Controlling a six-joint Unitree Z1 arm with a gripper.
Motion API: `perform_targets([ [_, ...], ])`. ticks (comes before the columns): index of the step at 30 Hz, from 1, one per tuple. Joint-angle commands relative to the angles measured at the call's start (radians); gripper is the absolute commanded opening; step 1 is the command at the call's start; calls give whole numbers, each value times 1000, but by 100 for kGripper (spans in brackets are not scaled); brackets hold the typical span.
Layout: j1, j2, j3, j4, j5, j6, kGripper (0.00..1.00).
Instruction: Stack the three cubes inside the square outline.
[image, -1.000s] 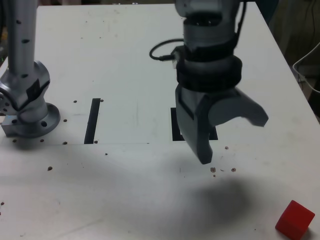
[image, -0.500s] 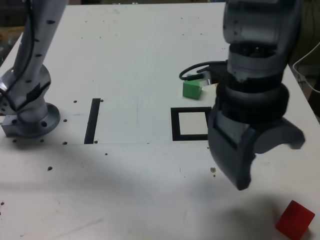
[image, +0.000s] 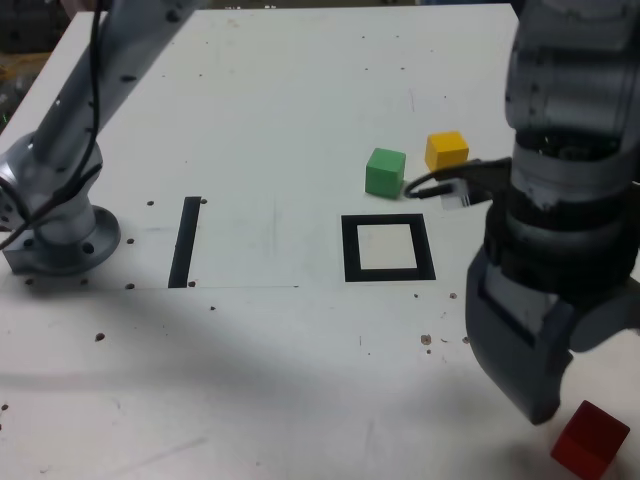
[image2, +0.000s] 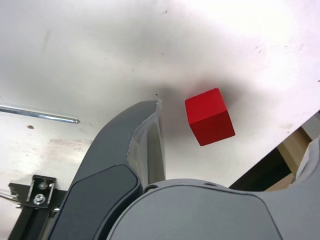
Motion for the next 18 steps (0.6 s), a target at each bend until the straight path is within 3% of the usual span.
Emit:
perform_targets([
  [1, -8, 14, -24, 6, -1, -10, 98],
  [18, -34, 121, -128, 16, -25, -70, 97],
])
